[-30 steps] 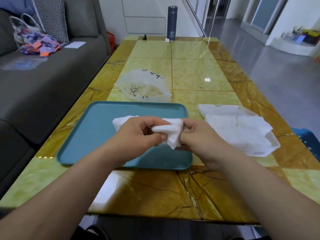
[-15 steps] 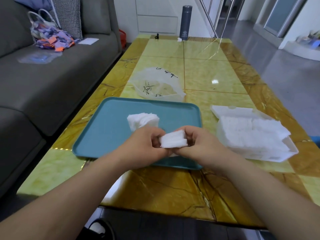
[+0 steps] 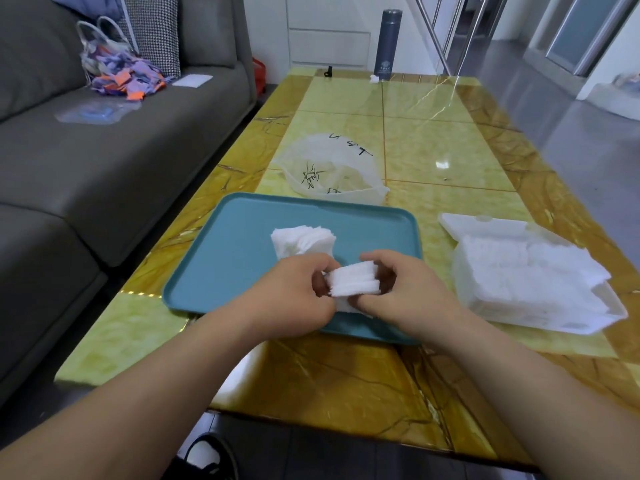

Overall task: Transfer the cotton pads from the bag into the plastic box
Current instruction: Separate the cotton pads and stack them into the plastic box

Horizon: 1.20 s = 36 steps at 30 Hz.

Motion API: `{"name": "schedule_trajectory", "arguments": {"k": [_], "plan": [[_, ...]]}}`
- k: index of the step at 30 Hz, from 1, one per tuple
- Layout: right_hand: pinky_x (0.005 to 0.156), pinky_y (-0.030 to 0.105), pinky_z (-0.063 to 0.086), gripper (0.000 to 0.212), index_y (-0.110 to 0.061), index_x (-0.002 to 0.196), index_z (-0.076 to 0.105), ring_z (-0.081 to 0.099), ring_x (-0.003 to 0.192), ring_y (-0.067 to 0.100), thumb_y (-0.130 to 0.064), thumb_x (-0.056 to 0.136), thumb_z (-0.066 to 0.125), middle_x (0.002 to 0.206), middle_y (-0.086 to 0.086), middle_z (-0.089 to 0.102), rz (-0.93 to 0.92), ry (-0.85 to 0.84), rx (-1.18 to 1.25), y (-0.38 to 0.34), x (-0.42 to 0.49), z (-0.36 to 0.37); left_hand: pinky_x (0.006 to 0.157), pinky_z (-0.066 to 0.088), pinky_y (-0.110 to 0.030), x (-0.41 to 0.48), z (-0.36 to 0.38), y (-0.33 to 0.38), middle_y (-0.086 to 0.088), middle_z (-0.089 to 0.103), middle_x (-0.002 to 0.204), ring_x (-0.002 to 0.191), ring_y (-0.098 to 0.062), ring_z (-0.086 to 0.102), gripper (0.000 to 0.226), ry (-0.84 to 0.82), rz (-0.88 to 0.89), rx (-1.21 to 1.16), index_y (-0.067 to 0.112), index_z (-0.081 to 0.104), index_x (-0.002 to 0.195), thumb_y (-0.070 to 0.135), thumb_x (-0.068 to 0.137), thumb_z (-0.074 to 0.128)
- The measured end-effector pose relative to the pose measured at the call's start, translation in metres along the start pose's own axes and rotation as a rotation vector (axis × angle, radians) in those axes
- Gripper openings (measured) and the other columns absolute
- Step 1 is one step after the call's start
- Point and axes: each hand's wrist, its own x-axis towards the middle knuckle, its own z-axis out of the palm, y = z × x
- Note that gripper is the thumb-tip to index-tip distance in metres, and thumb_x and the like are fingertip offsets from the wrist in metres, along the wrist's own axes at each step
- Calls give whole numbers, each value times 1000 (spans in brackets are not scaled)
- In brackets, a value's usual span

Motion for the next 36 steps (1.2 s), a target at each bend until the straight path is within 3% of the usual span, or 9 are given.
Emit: {"name": "schedule_trajectory", "arguments": {"k": [2, 5, 9, 15, 20, 24, 28, 32, 36], "plan": [[62, 21, 44, 20, -21, 89, 70, 59, 65, 3, -23, 75, 84, 76, -7, 69, 29, 60, 56, 1, 3, 0, 68, 53, -27, 3, -10, -4, 8, 69, 82, 71, -5, 62, 25, 166, -9, 36, 32, 68, 100, 15, 83, 61], [55, 18, 41, 22, -15, 90, 65, 59, 71, 13, -27, 79, 80, 81, 0, 68, 53, 126, 56, 1, 5, 0, 73, 47, -31, 12, -24, -10, 15, 58, 98, 86, -11, 58, 27, 431, 2, 169, 35, 62, 108, 33, 82, 69], [55, 17, 40, 21, -13, 92, 65, 56, 70, 12, -24, 81, 79, 82, 1, 67, 86, 127, 133, -2, 7, 0, 83, 49, -34, 27, -23, -19, 9, 46, 123, 107, -17, 56, 53, 356, -51, 305, 34, 58, 132, 51, 83, 73], [60, 18, 46, 17, -20, 88, 70, 60, 65, 4, -17, 76, 82, 76, -7, 70, 77, 46, 208, -4, 5, 0, 82, 52, -35, 33, -19, -19, 10, 49, 111, 98, -18, 58, 25, 420, -10, 160, 35, 72, 111, 38, 86, 74], [68, 18, 52, 23, -17, 93, 75, 65, 69, 3, -4, 76, 84, 83, 2, 76, -19, -78, 263, -11, 2, -14, 79, 46, -32, 25, -23, -7, 12, 53, 110, 101, -14, 54, 20, 533, 113, 107, 33, 76, 100, 33, 80, 80], [85, 26, 58, 34, -22, 102, 80, 75, 92, 13, -3, 74, 86, 96, -3, 81, -116, -129, 252, -15, -2, -21, 75, 47, -26, 15, -22, 3, 12, 68, 96, 91, -7, 61, 15, 447, 166, -19, 31, 75, 84, 27, 76, 87], [79, 24, 60, 35, -21, 99, 80, 76, 90, 15, 0, 72, 86, 93, -4, 81, -119, -78, 271, -15, -2, -21, 61, 51, -21, 7, -21, 7, 4, 77, 86, 63, 0, 63, 12, 225, 124, -233, 20, 77, 90, 10, 84, 81], [69, 19, 55, 29, -17, 93, 76, 69, 73, 6, 0, 72, 87, 89, 1, 81, -87, -48, 318, -10, 0, -19, 83, 58, -46, 4, -22, 4, -2, 79, 93, 90, -31, 73, 19, 125, 133, -268, 20, 76, 100, 3, 91, 71], [68, 21, 57, 34, -13, 100, 72, 69, 74, 8, 2, 73, 87, 87, 3, 79, -37, -44, 365, -6, 2, -19, 84, 58, -45, 4, -22, 3, -1, 79, 97, 91, -27, 73, 23, 82, 118, -293, 19, 74, 106, 1, 94, 67]]}}
